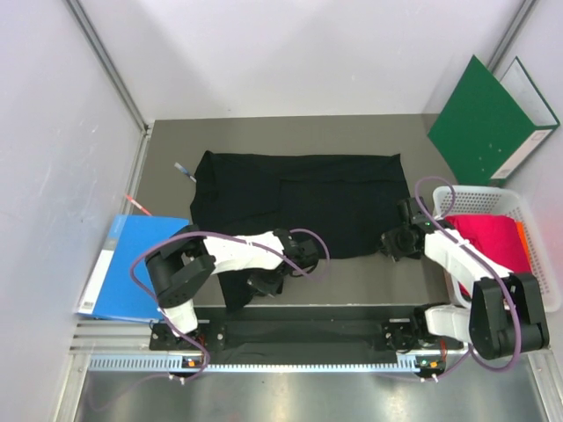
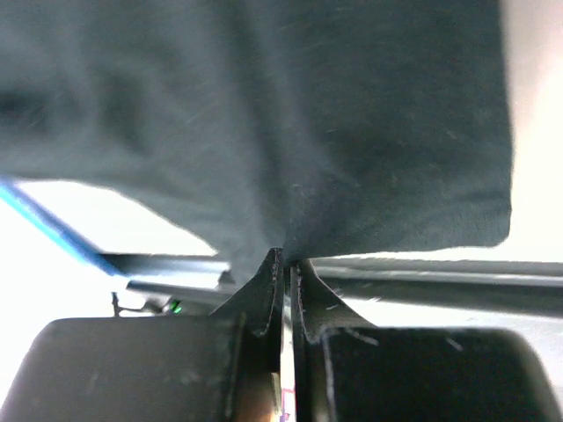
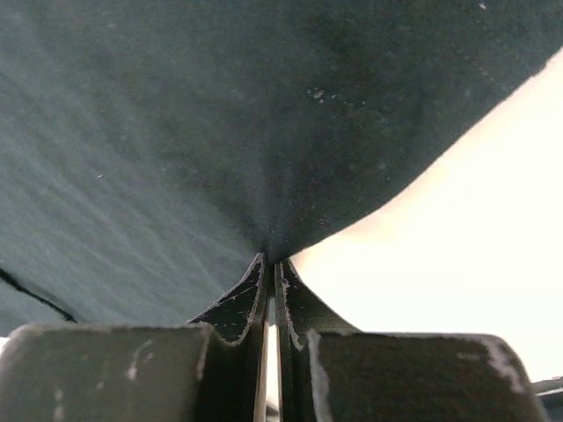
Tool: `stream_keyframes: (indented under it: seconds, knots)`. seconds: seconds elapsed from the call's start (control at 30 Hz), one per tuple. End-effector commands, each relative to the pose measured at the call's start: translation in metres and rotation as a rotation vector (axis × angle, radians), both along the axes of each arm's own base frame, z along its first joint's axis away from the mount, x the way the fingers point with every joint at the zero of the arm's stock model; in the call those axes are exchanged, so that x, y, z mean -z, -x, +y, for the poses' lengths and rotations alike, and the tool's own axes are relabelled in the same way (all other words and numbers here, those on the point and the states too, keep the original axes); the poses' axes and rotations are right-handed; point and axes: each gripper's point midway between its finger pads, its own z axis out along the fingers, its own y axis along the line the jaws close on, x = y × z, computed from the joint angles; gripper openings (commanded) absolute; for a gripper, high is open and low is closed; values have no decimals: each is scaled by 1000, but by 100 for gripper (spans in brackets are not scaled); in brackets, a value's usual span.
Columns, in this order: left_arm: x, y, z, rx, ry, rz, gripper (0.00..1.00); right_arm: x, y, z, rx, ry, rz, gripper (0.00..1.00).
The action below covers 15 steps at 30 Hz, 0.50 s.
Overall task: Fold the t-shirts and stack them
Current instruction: Grap the side of the flattened tshirt closest away from the robot with both arms
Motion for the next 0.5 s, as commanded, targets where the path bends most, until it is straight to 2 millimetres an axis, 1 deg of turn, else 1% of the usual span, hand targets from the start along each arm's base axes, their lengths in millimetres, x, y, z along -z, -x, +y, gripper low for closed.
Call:
stream_keyframes:
  seconds: [0.0,0.07,0.13,0.17,0.23,0.27,0.3,0.37,0.43,0.47]
  knots:
    - [-40,-9,21,-35,-59,-73,0,-28,-23,-16,4,61,-112,0]
    - [-50,-16,27,-38,-81,-93,0,-28,-22,-14,-6,49,-109,0]
    - [-60,-26,26,-51,-70,-119,0,-29,-21,-14,-17,50,-113,0]
    - [-63,-32,30,-72,-72,-119,0,-31,-22,-13,-21,50,-117,0]
    - [-74,-44,30,-94,-46,-143,0,-32,-20,-14,-38,60,-116,0]
    - [-77,-52,35,-111,-45,-146,0,-34,-21,-14,-43,63,-120,0]
    - [-84,-60,34,-121,-28,-162,0,-34,-21,-14,-59,68,-120,0]
    - [-91,-74,41,-143,-17,-170,0,-30,-17,-14,-69,69,-101,0]
    - [-100,-86,40,-153,6,-191,0,-26,-16,-11,-95,59,-105,0]
    - [-102,-93,43,-156,6,-194,0,-19,-14,-7,-113,41,-90,0]
